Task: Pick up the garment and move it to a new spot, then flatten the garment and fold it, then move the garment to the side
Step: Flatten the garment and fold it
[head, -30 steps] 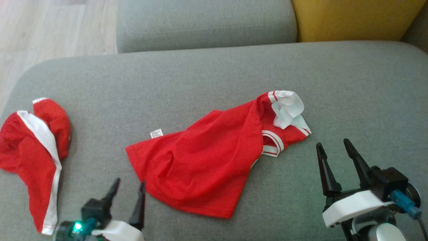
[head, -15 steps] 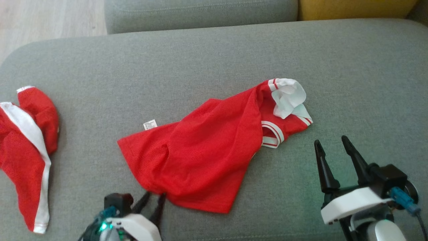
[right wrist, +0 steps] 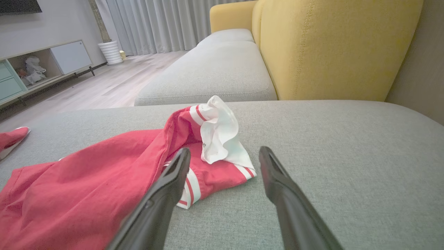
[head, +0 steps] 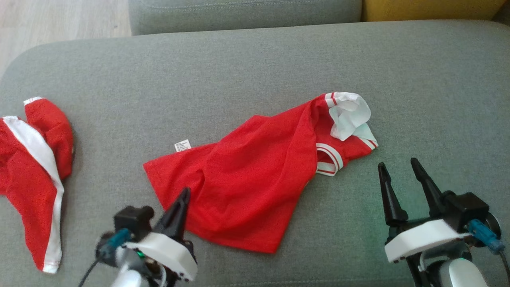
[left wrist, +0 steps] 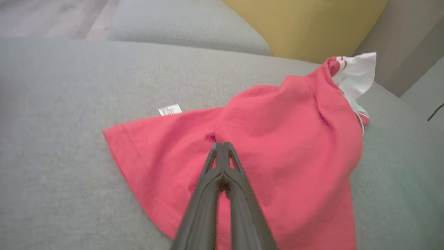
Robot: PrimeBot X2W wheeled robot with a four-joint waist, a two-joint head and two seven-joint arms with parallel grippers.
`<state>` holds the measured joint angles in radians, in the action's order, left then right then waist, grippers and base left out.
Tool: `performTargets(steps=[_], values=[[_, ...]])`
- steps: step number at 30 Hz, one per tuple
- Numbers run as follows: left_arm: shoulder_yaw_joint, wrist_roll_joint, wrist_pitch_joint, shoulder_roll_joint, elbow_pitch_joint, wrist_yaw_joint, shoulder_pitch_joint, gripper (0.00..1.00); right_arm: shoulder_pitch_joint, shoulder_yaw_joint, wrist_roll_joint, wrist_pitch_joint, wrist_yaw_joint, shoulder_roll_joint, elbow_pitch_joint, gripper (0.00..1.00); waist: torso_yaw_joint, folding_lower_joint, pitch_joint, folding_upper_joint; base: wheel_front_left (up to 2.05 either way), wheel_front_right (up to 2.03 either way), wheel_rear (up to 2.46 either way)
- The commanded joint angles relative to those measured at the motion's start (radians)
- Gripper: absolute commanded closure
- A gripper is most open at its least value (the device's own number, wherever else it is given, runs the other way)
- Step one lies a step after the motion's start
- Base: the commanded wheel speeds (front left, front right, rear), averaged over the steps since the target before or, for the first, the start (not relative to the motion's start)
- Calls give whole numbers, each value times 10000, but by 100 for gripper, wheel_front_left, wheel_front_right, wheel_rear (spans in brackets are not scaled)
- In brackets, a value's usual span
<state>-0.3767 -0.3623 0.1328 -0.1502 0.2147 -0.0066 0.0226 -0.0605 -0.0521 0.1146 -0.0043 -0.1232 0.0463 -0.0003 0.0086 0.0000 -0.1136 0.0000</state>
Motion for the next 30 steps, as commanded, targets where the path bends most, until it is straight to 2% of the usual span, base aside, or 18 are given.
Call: performTargets(steps=[1, 8, 9, 10, 11, 20, 30], values=[[358, 98, 101, -195, -466, 85, 243, 100, 466, -179, 58, -123, -75, 39, -308, 0, 12, 0, 20, 0, 0, 0, 0], [576, 608, 75, -614, -1780, 759, 16, 99, 482, -127, 17, -156, -75, 39, -253, 0, 48, 0, 222, 0, 0, 0, 0], [639, 634, 122, -617, -1909, 866, -7, 59, 485, -130, -4, -159, -75, 39, -252, 0, 50, 0, 265, 0, 0, 0, 0], [697, 708, 206, -642, -2029, 981, -17, 5, 486, -136, -25, -158, -75, 39, -254, 0, 48, 0, 305, 0, 0, 0, 0], [740, 791, 300, -671, -2135, 1079, -27, 0, 488, -140, -37, -150, -75, 39, -256, 0, 45, 0, 349, 0, 0, 0, 0], [1379, 1061, 770, -1002, -2545, 1779, -358, 0, 368, -140, -249, -10, -75, 39, -341, 0, 23, 0, 886, 0, 0, 0, 0], [1559, 946, 755, -1291, -2582, 1865, -1034, 0, -60, -196, -465, 237, -75, 39, -567, 0, 10, 0, 1282, 0, 0, 0, 0]])
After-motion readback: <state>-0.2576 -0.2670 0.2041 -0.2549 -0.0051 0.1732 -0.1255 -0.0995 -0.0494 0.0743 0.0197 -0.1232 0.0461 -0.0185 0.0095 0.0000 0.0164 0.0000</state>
